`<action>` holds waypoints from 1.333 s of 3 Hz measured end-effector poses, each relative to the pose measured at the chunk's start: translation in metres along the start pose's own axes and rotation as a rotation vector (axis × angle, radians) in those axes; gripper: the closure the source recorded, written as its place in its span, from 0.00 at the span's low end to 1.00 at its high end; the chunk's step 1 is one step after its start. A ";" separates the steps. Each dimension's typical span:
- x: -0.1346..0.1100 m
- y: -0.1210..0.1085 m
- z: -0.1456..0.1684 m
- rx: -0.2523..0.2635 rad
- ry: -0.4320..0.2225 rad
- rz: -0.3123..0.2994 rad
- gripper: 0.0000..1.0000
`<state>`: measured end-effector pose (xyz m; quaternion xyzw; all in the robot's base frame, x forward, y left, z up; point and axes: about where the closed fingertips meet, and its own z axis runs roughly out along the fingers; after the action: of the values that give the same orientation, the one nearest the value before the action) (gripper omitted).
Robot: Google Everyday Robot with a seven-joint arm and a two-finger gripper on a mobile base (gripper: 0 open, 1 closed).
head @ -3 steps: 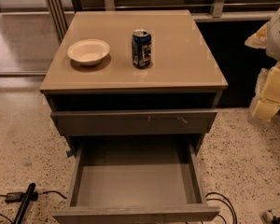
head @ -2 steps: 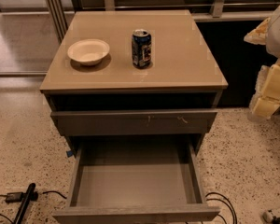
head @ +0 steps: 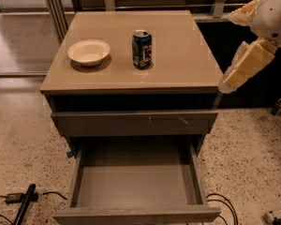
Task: Place pepsi can into middle drawer
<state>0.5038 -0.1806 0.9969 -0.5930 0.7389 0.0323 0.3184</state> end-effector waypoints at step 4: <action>-0.036 -0.047 0.066 0.052 -0.284 0.223 0.00</action>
Offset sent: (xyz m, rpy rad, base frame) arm 0.0666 0.0338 -0.0291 0.3890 -0.0217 -0.1758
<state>0.5777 -0.1356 0.9782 -0.4885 0.7481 0.1317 0.4294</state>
